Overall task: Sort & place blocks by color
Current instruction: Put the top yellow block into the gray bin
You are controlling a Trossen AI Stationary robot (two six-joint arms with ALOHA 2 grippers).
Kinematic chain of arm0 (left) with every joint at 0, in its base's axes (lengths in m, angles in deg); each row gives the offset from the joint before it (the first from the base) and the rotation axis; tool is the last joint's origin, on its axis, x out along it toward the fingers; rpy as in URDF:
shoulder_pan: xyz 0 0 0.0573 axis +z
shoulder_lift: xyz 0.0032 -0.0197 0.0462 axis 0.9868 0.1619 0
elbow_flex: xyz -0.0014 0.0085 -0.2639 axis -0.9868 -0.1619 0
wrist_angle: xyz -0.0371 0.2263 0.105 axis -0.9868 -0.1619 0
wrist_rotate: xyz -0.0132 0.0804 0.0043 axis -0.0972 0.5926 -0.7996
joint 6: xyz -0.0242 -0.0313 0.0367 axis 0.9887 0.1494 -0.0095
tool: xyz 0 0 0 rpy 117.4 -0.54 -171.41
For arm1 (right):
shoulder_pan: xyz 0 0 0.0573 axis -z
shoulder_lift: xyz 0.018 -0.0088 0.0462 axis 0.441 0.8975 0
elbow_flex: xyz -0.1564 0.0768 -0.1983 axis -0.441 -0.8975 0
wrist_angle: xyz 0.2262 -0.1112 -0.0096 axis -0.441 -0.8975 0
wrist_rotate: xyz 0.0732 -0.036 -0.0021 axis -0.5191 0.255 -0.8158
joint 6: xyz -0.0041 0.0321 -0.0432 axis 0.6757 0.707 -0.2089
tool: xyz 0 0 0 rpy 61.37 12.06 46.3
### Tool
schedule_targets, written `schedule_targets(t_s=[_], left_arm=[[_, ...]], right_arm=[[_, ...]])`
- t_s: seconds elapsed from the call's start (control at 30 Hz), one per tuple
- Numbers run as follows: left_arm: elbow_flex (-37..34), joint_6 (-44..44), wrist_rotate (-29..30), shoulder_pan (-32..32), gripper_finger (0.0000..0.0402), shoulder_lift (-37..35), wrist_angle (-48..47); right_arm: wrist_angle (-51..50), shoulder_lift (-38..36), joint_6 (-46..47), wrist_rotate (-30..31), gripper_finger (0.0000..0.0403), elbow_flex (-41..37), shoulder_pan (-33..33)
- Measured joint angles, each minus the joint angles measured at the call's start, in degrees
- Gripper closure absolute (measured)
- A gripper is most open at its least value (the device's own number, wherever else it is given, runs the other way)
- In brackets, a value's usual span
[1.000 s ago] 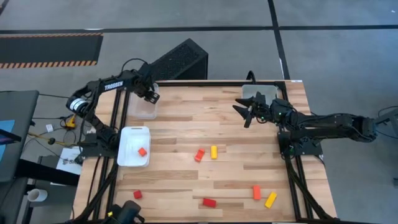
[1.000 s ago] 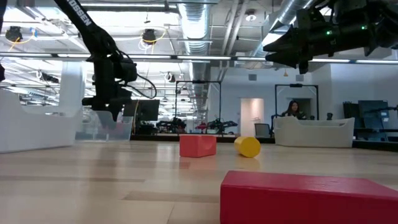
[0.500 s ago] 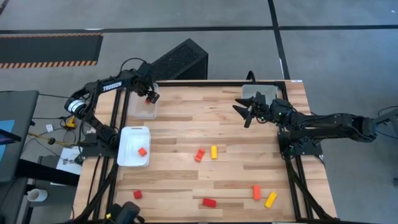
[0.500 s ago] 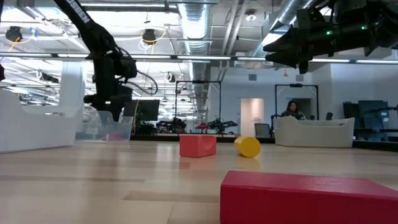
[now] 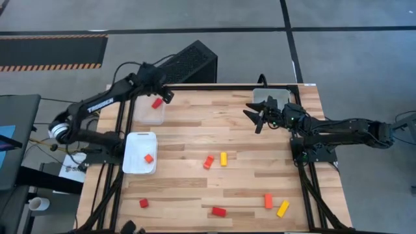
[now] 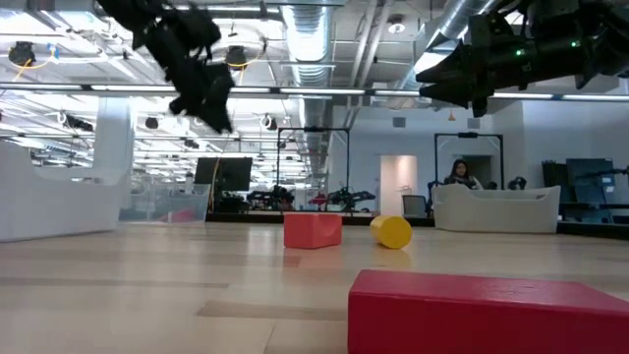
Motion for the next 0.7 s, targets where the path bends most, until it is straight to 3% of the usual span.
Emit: schedule_targets(t_s=[0.37, 0.7], left_arm=[[-0.1, -0.8, 0.7, -18.6, 0.0241, -1.6, 18.8], [-0.1, 1.2, 1.6, -21.4, 0.0242, -1.6, 20.2]], right_arm=[[-0.3, 0.0, 0.0, -0.9, 0.0194, 0.0, 0.0], [-0.5, 0.0, -0.4, -0.9, 0.0194, 0.0, 0.0]])
